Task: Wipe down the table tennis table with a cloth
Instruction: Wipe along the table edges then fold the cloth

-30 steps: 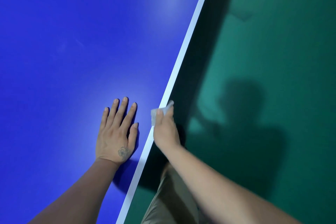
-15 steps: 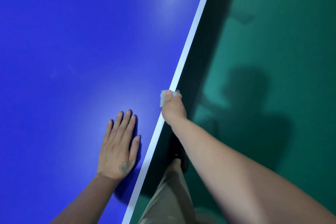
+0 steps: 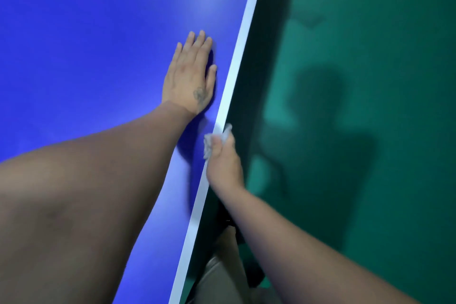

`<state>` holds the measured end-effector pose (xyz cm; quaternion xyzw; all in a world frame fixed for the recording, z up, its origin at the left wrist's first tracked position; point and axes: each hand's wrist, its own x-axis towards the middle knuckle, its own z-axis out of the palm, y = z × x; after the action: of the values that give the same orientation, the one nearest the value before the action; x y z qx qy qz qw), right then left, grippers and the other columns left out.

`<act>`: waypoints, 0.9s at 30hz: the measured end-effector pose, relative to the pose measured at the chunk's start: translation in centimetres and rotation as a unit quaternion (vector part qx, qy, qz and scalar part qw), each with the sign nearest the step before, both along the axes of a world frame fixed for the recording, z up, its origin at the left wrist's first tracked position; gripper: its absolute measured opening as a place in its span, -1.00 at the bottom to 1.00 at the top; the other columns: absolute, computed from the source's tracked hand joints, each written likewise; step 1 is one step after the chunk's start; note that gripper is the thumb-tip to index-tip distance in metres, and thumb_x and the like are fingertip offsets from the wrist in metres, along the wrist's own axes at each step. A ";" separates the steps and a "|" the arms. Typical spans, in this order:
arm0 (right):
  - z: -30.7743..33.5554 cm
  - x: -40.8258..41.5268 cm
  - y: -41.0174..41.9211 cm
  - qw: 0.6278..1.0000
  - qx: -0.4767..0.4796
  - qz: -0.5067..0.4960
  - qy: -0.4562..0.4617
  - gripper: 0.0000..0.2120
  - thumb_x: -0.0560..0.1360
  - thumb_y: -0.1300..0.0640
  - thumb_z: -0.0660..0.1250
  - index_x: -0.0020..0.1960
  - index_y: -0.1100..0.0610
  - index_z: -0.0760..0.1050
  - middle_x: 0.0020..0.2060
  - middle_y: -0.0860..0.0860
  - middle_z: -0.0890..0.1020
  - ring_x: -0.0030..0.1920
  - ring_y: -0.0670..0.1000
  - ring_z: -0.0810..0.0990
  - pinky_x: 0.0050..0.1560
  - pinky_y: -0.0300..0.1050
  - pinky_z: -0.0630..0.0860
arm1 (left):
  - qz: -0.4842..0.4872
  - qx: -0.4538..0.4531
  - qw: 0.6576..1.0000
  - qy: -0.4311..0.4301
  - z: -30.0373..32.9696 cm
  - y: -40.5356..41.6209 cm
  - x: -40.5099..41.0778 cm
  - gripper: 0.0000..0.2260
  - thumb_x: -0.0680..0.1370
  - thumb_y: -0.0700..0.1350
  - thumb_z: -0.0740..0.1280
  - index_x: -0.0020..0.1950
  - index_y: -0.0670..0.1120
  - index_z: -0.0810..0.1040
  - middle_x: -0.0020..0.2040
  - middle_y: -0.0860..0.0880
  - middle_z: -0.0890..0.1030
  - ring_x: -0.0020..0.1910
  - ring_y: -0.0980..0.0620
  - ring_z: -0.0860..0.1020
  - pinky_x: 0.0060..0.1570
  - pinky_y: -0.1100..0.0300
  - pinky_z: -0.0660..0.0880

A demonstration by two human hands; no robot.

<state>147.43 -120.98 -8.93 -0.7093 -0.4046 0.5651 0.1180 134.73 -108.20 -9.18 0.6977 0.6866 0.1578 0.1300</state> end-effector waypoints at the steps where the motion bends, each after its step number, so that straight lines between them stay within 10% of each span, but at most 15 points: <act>1: -0.1 -0.1 -0.7 1.000 -0.007 -0.005 0.002 -0.42 0.77 -0.17 -0.03 0.74 -0.06 -0.02 0.51 0.04 0.50 0.43 0.17 0.50 0.35 0.02 0.42 | 0.004 -0.005 1.000 0.008 -0.1 1.0 0.2 -0.48 0.77 -0.01 0.07 0.71 -0.17 0.24 0.72 -0.14 0.23 0.73 -0.17 0.11 0.72 -0.07 -0.03; 10: 0.1 -1.3 9.3 0.997 0.000 -0.080 -0.006 -0.49 0.78 -0.11 0.00 0.69 0.00 0.16 0.54 0.06 0.46 0.48 0.17 0.46 0.28 -0.04 0.36 | 0.041 0.017 0.997 0.059 -0.4 2.6 0.8 -0.51 0.76 -0.03 0.04 0.69 -0.12 0.30 0.72 -0.13 0.23 0.72 -0.16 0.13 0.71 -0.10 -0.01; 15: 0.1 -0.3 18.7 0.995 0.022 -0.096 0.019 -0.66 0.77 -0.09 0.06 0.31 0.03 0.53 -0.04 -0.09 0.61 -0.03 0.01 0.61 -0.08 -0.15 0.39 | 0.047 0.028 0.997 0.060 -0.7 2.8 0.7 -0.52 0.76 -0.05 0.07 0.68 -0.13 0.32 0.72 -0.13 0.25 0.72 -0.15 0.15 0.71 -0.11 0.03; 22: 0.0 -0.1 24.2 0.994 0.031 -0.100 0.009 -0.67 0.77 -0.09 0.05 0.29 0.03 0.51 -0.08 -0.10 0.62 -0.18 -0.09 0.56 -0.13 -0.12 0.42 | 0.051 0.021 0.997 0.063 -0.8 3.1 0.9 -0.51 0.75 -0.04 0.05 0.68 -0.12 0.32 0.72 -0.12 0.24 0.72 -0.14 0.14 0.71 -0.11 0.03; 27: 0.3 0.3 16.7 0.999 0.014 -0.028 -0.013 -0.45 0.77 -0.12 0.03 0.72 -0.02 0.08 0.55 0.06 0.45 0.47 0.16 0.47 0.33 -0.04 0.38 | 0.054 0.023 0.996 0.062 -0.9 3.3 0.9 -0.51 0.74 -0.05 0.07 0.68 -0.13 0.34 0.72 -0.12 0.24 0.73 -0.14 0.14 0.71 -0.12 0.03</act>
<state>147.70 -104.30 -8.60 -0.7259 -0.3936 0.5467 0.1388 135.67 -104.92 -10.04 0.6709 0.7260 0.1372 0.0627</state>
